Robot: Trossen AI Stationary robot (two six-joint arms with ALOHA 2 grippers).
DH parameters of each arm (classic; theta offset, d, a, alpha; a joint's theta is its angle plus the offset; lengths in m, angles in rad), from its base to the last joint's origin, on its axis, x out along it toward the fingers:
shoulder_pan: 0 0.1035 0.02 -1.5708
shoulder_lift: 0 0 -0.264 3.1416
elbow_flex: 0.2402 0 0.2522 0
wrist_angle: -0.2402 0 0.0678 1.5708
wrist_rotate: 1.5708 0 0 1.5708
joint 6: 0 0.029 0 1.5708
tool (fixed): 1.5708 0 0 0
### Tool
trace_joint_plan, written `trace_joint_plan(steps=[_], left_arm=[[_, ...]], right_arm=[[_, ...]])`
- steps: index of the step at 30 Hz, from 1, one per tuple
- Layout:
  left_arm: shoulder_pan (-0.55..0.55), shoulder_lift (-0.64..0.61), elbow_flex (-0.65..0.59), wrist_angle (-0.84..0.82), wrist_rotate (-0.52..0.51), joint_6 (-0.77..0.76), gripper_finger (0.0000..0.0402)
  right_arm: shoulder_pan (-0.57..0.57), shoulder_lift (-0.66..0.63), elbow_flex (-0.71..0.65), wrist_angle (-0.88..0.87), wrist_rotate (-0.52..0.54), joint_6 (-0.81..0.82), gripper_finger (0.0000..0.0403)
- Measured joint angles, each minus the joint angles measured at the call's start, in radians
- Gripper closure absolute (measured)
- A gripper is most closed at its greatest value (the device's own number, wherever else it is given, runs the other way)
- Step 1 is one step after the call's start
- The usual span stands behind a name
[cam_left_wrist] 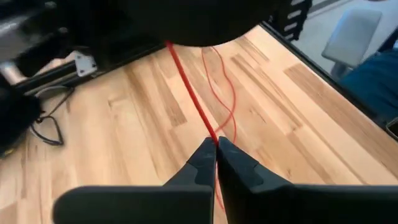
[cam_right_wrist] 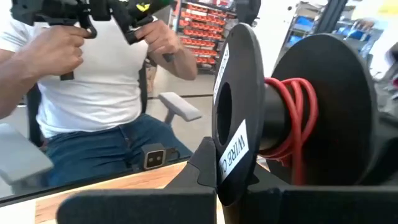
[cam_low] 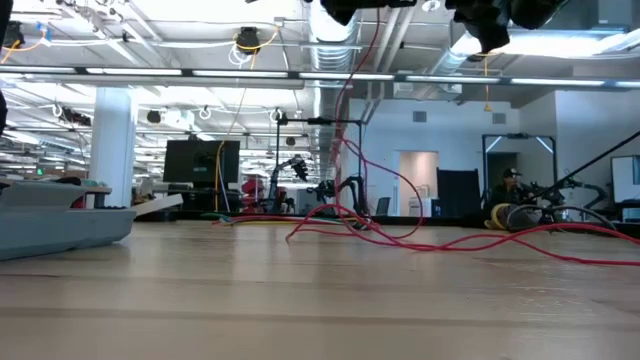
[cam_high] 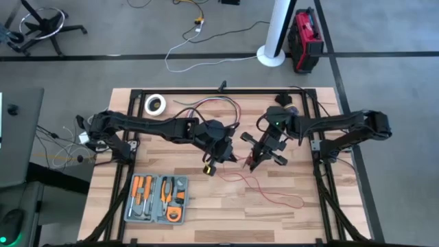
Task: Coil cords
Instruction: Coil the red wire on the black spool
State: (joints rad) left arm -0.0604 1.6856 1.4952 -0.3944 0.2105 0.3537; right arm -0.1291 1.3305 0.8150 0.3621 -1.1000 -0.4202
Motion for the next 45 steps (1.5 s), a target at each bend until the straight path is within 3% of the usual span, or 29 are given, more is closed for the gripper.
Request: trace_joint_plan(steps=[14,28,38,45], left_arm=[[-0.004,0.000,-0.006,-0.001,-0.033,-0.090,0.0401],[-0.047,0.000,-0.007,-0.014,-0.027,-0.101,0.0401],[-0.078,0.131,-0.008,0.011,-0.017,-0.106,0.0402],[-0.086,0.125,-0.011,0.028,-0.012,-0.080,0.0401]], right_arm=[[-0.054,-0.032,0.000,-0.007,-0.023,-0.034,0.0403],[-0.130,-0.193,-0.001,-0.052,-0.042,-0.033,0.0403],[-0.172,-0.266,-0.001,-0.076,0.011,-0.026,0.0403],[-0.196,-0.266,0.002,-0.132,0.024,-0.031,0.0403]])
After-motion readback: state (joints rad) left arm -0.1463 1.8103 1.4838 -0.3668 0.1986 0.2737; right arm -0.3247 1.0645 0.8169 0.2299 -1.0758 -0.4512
